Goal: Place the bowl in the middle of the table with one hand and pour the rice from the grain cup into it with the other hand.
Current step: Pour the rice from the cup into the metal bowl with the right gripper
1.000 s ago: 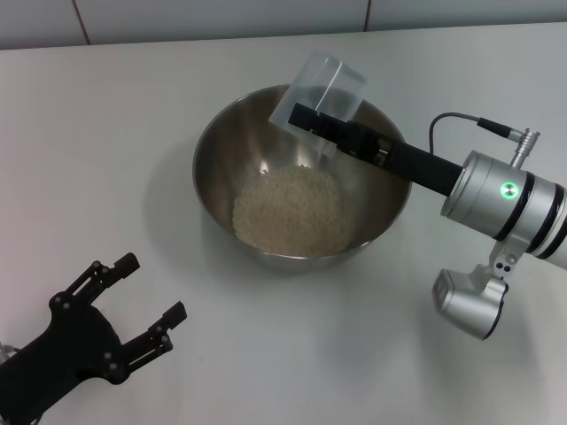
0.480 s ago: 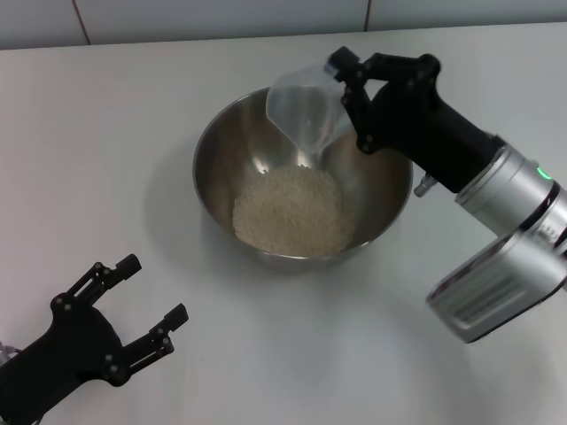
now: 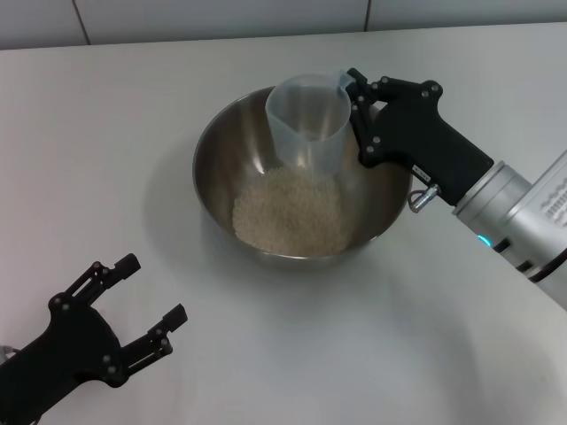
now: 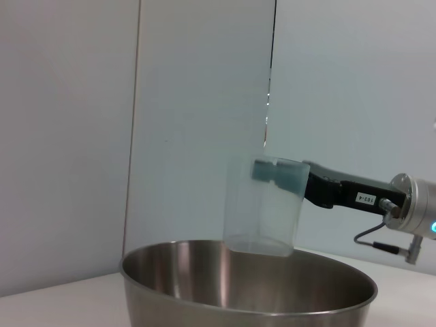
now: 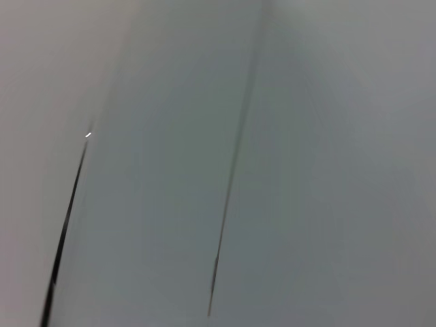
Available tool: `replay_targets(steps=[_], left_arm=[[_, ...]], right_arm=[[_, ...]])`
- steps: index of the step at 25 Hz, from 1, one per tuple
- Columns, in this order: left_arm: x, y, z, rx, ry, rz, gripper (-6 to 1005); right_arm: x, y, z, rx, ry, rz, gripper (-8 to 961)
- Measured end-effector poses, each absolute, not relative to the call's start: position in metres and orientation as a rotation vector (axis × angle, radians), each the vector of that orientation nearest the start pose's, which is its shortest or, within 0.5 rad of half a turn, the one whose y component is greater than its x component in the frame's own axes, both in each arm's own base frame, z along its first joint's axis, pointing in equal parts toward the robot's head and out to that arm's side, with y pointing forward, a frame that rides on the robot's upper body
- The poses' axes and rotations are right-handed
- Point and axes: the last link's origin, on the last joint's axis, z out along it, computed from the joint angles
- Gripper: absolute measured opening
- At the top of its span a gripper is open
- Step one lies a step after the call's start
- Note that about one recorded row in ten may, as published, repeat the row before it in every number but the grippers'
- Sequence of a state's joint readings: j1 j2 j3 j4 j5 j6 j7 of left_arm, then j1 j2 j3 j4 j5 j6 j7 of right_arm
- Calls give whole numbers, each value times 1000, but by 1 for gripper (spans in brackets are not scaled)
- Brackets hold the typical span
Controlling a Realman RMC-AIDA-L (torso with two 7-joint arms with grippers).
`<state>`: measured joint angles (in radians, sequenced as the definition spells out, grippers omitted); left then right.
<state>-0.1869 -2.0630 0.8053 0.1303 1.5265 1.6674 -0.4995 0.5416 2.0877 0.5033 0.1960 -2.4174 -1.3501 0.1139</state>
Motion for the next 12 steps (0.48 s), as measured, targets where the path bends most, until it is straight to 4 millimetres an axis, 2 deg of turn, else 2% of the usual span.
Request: replay_targets(steps=[4, 12], left_arm=[[-329, 186, -43, -2321, -411, -972, 868], [-328, 186, -44, -2322, -410, -975, 868]], right_arm=[[241, 321, -68, -2045, 260, 993, 13], [242, 319, -68, -2038, 268, 1001, 13]])
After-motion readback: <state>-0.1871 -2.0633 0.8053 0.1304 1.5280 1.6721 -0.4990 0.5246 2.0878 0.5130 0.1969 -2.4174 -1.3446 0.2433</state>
